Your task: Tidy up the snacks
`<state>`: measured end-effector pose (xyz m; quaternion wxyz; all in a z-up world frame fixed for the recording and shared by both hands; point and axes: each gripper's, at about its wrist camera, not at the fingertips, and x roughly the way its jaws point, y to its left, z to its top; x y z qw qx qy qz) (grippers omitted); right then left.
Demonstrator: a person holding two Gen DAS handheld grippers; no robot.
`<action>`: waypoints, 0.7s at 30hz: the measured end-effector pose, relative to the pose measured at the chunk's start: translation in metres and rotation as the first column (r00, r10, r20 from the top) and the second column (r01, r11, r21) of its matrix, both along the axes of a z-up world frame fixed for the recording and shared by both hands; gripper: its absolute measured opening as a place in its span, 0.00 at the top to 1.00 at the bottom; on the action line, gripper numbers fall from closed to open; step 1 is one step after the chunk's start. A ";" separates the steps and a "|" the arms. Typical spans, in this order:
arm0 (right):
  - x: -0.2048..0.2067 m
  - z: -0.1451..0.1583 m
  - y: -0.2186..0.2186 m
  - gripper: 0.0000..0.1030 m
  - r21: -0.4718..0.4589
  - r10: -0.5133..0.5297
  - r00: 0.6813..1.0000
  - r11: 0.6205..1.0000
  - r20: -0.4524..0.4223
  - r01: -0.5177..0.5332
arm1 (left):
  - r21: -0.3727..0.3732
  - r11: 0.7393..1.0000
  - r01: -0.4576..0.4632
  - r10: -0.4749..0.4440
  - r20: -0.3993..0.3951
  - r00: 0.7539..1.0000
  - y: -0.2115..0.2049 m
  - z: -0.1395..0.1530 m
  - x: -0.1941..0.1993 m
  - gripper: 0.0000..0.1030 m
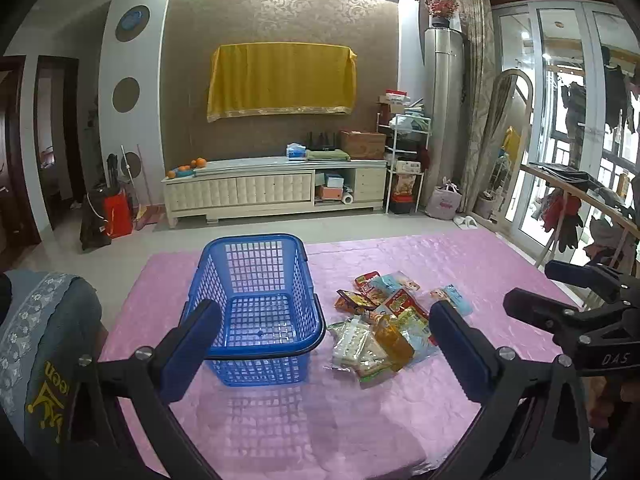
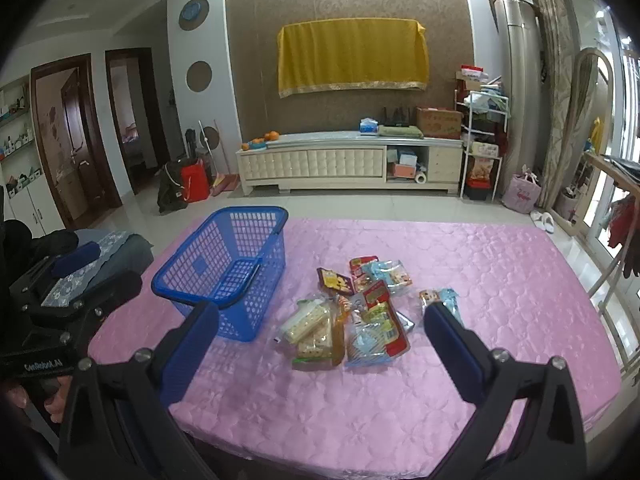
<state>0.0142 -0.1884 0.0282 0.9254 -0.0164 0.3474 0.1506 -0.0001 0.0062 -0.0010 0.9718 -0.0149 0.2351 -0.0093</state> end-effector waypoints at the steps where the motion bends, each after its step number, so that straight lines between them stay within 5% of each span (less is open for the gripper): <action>1: 0.000 0.000 0.001 0.00 -0.001 0.001 1.000 1.000 -0.001 -0.001 | 0.002 1.000 0.002 -0.002 -0.002 1.000 -0.001 0.000 0.001 0.00; 21: 0.000 -0.005 0.003 0.00 0.001 0.011 1.000 1.000 -0.029 -0.011 | -0.013 1.000 0.022 -0.022 -0.020 1.000 -0.002 -0.002 0.002 0.00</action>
